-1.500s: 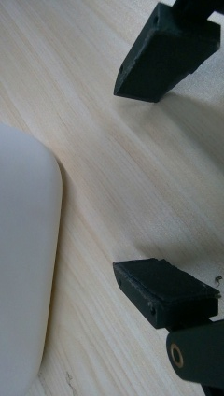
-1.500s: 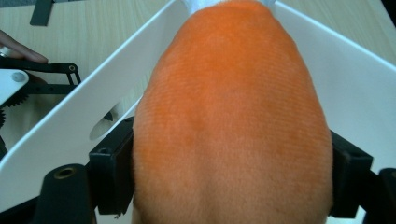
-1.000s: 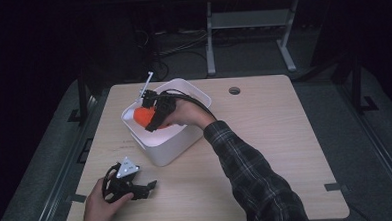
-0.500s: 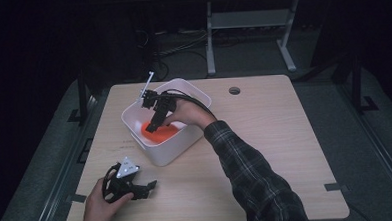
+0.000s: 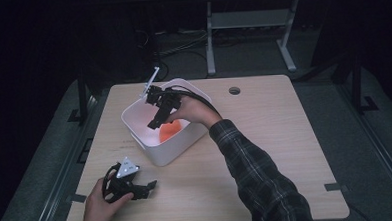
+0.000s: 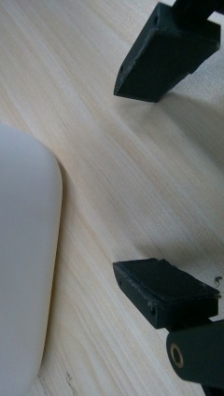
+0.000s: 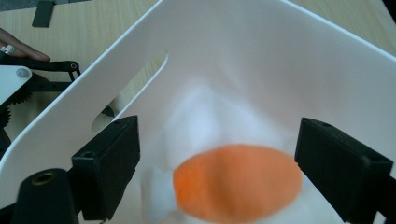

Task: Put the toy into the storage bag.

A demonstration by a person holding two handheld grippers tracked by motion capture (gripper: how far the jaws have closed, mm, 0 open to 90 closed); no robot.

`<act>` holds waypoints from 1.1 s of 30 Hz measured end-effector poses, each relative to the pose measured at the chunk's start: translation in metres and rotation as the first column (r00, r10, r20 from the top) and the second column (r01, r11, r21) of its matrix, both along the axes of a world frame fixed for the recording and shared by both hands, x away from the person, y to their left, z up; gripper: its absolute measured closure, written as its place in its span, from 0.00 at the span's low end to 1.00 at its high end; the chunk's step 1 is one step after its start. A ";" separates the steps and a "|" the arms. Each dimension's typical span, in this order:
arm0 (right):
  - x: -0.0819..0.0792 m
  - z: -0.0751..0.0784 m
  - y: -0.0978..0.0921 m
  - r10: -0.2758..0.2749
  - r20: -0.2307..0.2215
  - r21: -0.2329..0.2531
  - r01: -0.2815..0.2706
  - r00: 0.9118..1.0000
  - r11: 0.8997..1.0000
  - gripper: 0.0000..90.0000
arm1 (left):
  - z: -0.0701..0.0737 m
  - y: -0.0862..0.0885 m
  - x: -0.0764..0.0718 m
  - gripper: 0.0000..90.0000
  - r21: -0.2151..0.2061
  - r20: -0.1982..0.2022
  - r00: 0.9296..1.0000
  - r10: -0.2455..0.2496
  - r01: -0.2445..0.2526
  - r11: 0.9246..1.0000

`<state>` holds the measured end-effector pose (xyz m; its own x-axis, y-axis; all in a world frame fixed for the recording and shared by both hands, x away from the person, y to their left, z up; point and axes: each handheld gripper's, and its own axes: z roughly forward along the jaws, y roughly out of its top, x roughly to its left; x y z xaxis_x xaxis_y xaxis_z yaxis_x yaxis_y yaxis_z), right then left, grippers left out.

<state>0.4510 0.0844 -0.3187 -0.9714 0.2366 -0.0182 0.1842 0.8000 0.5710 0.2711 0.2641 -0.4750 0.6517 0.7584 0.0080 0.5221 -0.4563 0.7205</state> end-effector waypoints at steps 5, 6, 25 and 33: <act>-0.001 0.006 -0.014 -0.019 0.013 0.016 0.018 1.000 1.000 0.15 | 0.000 0.000 0.000 0.14 0.003 -0.001 1.000 -0.003 0.003 1.000; -0.002 0.007 -0.017 -0.025 0.014 0.018 0.025 1.000 1.000 0.15 | 0.000 0.000 0.000 0.14 0.001 -0.001 1.000 -0.002 0.002 1.000; -0.012 0.020 -0.080 -0.096 0.032 0.115 0.092 0.995 0.989 0.15 | 0.000 0.000 0.000 0.14 -0.005 0.001 1.000 0.003 -0.003 1.000; -0.018 0.024 -0.107 -0.136 0.033 0.156 0.129 0.990 0.979 0.15 | 0.000 0.000 0.000 0.14 -0.005 0.001 1.000 0.003 -0.003 1.000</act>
